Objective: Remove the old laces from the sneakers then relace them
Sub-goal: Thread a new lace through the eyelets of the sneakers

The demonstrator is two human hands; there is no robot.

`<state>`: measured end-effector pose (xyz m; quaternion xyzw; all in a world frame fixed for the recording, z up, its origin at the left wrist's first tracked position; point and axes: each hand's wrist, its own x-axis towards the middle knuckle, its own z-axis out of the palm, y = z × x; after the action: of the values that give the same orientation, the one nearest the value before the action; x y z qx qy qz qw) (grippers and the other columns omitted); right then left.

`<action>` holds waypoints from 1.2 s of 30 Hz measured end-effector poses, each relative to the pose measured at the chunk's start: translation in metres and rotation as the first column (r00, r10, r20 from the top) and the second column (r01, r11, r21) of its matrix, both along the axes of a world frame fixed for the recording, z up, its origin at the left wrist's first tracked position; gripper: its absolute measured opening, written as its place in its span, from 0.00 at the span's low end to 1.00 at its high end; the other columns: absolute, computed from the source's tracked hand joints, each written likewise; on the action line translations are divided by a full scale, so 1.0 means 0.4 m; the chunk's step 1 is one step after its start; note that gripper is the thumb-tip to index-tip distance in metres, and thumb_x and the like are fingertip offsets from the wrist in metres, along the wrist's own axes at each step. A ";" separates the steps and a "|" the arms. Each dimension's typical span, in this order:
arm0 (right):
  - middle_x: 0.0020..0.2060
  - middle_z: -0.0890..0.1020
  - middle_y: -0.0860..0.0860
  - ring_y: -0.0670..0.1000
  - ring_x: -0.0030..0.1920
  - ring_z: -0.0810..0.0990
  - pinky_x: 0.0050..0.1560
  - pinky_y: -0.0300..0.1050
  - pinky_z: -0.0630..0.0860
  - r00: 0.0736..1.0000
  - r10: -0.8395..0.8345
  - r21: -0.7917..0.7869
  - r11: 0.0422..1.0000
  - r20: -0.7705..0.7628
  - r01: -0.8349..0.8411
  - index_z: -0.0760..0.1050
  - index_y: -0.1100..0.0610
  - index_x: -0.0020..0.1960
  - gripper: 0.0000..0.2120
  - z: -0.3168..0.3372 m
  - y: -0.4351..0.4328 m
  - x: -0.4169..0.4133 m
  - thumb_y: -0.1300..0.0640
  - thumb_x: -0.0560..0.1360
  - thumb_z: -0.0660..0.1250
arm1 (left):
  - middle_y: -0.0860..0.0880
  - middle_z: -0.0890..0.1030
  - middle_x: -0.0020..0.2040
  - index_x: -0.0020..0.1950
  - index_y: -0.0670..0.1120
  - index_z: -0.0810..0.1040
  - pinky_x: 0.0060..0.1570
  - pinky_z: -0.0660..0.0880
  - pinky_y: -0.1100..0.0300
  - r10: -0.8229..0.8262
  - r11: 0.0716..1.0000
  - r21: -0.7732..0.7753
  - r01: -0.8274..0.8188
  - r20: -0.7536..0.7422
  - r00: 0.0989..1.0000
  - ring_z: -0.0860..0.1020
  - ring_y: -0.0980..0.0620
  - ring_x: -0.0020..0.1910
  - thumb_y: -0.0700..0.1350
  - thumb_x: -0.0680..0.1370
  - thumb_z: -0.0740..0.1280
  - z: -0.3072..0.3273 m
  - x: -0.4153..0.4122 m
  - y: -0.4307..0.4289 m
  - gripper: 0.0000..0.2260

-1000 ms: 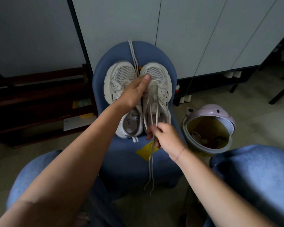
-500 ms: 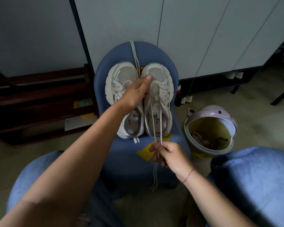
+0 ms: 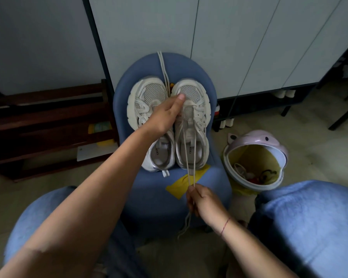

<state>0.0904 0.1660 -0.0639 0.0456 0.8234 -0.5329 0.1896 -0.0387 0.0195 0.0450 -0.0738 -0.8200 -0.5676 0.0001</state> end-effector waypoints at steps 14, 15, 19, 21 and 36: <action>0.28 0.75 0.48 0.42 0.25 0.69 0.28 0.36 0.67 0.974 0.114 -0.191 0.970 -0.198 -0.152 0.73 0.54 0.40 0.14 0.158 -0.033 0.053 0.52 0.81 0.55 | 0.49 0.83 0.46 0.56 0.47 0.81 0.49 0.77 0.57 0.168 0.984 0.073 -0.164 -0.048 0.985 0.79 0.55 0.43 0.55 0.84 0.57 -0.026 -0.009 -0.023 0.17; 0.29 0.75 0.49 0.43 0.26 0.69 0.28 0.36 0.66 0.970 0.099 -0.245 0.957 -0.223 -0.154 0.73 0.55 0.41 0.14 0.180 -0.036 0.050 0.53 0.81 0.55 | 0.50 0.82 0.42 0.50 0.49 0.82 0.43 0.75 0.58 0.212 0.976 0.068 -0.207 -0.062 0.975 0.77 0.56 0.37 0.54 0.84 0.57 -0.026 -0.009 -0.027 0.16; 0.30 0.75 0.50 0.44 0.26 0.68 0.27 0.32 0.66 0.956 0.029 -0.434 0.887 -0.291 -0.159 0.73 0.58 0.42 0.13 0.264 -0.036 0.036 0.52 0.79 0.55 | 0.51 0.77 0.27 0.33 0.45 0.77 0.28 0.68 0.63 0.191 0.977 0.088 -0.195 0.047 0.980 0.70 0.55 0.24 0.55 0.84 0.56 0.007 0.016 -0.043 0.25; 0.30 0.75 0.51 0.45 0.26 0.67 0.27 0.32 0.65 0.948 -0.003 -0.500 0.850 -0.318 -0.165 0.73 0.59 0.42 0.13 0.293 -0.032 0.032 0.52 0.79 0.56 | 0.48 0.79 0.26 0.32 0.42 0.77 0.24 0.68 0.64 0.077 0.997 0.006 -0.080 0.211 0.974 0.72 0.53 0.23 0.56 0.84 0.54 0.029 0.047 -0.042 0.28; 0.28 0.74 0.53 0.48 0.24 0.65 0.24 0.35 0.60 0.992 -0.105 -0.677 0.735 -0.074 0.027 0.74 0.59 0.39 0.12 0.267 0.000 0.090 0.51 0.76 0.63 | 0.53 0.81 0.35 0.57 0.44 0.76 0.40 0.72 0.62 -0.364 0.744 0.650 -0.153 0.587 0.724 0.75 0.56 0.37 0.48 0.84 0.55 -0.020 0.104 0.049 0.13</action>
<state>0.1263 0.1660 0.0428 -0.0256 0.5812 -0.8030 0.1295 0.0030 0.0390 0.0370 0.0944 -0.4999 -0.8033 -0.3095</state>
